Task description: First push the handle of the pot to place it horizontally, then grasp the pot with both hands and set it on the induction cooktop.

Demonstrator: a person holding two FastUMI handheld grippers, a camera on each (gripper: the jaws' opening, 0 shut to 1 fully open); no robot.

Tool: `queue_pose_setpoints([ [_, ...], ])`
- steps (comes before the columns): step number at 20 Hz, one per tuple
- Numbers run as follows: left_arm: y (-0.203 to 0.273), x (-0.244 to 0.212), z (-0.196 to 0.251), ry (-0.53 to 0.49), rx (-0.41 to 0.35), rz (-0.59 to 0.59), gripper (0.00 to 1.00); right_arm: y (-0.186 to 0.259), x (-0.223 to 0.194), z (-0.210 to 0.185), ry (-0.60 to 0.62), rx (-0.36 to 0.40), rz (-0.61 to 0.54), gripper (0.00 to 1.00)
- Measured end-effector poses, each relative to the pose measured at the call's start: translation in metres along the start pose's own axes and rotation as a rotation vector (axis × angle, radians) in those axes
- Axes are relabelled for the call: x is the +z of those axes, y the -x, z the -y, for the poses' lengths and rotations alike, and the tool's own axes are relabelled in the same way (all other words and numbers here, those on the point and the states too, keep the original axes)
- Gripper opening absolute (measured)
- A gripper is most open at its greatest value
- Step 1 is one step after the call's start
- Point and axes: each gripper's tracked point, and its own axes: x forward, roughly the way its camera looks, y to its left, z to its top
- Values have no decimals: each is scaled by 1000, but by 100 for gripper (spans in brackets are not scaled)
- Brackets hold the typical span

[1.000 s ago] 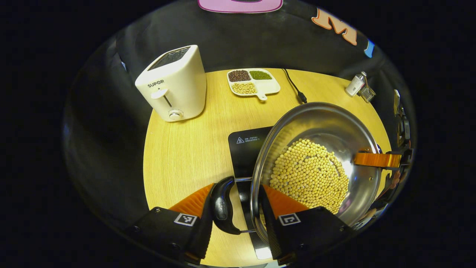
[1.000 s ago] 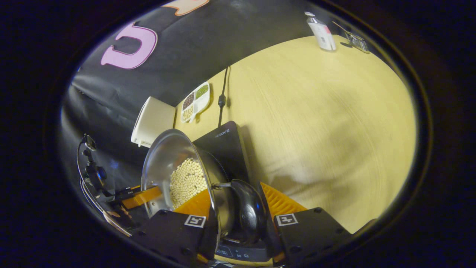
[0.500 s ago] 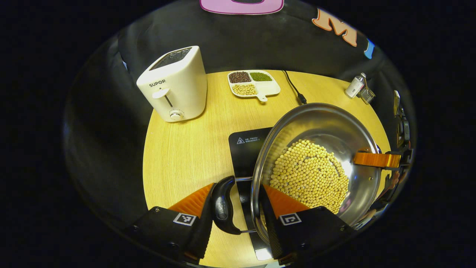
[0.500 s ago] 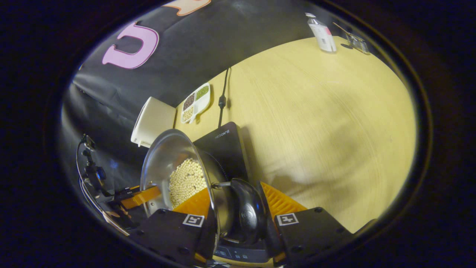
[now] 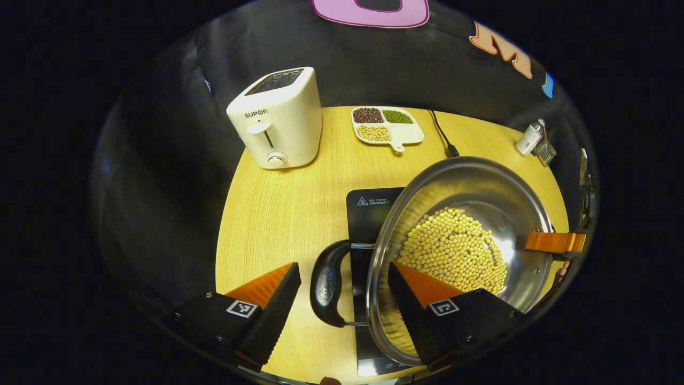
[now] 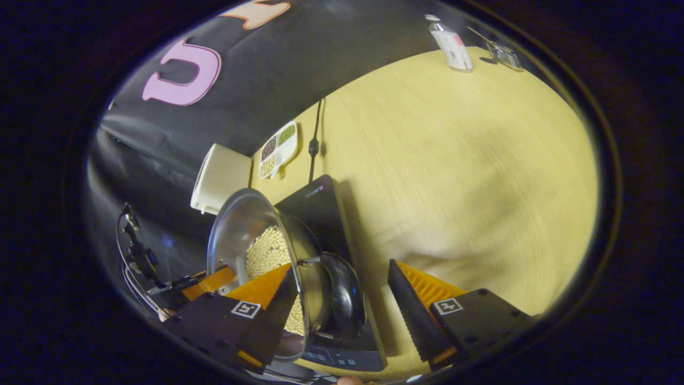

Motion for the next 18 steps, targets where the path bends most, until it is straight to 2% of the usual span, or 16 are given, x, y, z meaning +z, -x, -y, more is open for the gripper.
queue_pose_setpoints([
  [2, 10, 8, 2, 2, 15, 40, 100, 12, 8, 1, -3, 8, 34, 94],
  [3, 17, 13, 3, -1, 29, 61, 100, 19, 12, 2, -3, 13, 44, 100],
  [4, 24, 17, 4, -7, 45, 82, 100, 27, 15, 2, -3, 22, 55, 93],
  [7, 56, 20, 16, -21, 92, 125, 100, 57, 27, 12, 5, 42, 95, 93],
  [8, 64, 19, 22, -17, 101, 131, 100, 68, 30, 16, 10, 49, 104, 100],
  [9, 75, 16, 32, -6, 104, 139, 100, 80, 33, 20, 16, 56, 114, 93],
  [10, 85, 15, 44, 12, 104, 150, 100, 93, 35, 25, 27, 64, 121, 100],
  [15, 143, 12, 129, 100, 97, 228, 100, 165, 46, 58, 193, 73, 171, 100],
  [18, 181, 20, 185, 135, 92, 330, 100, 211, 70, 71, 333, 88, 254, 100],
])
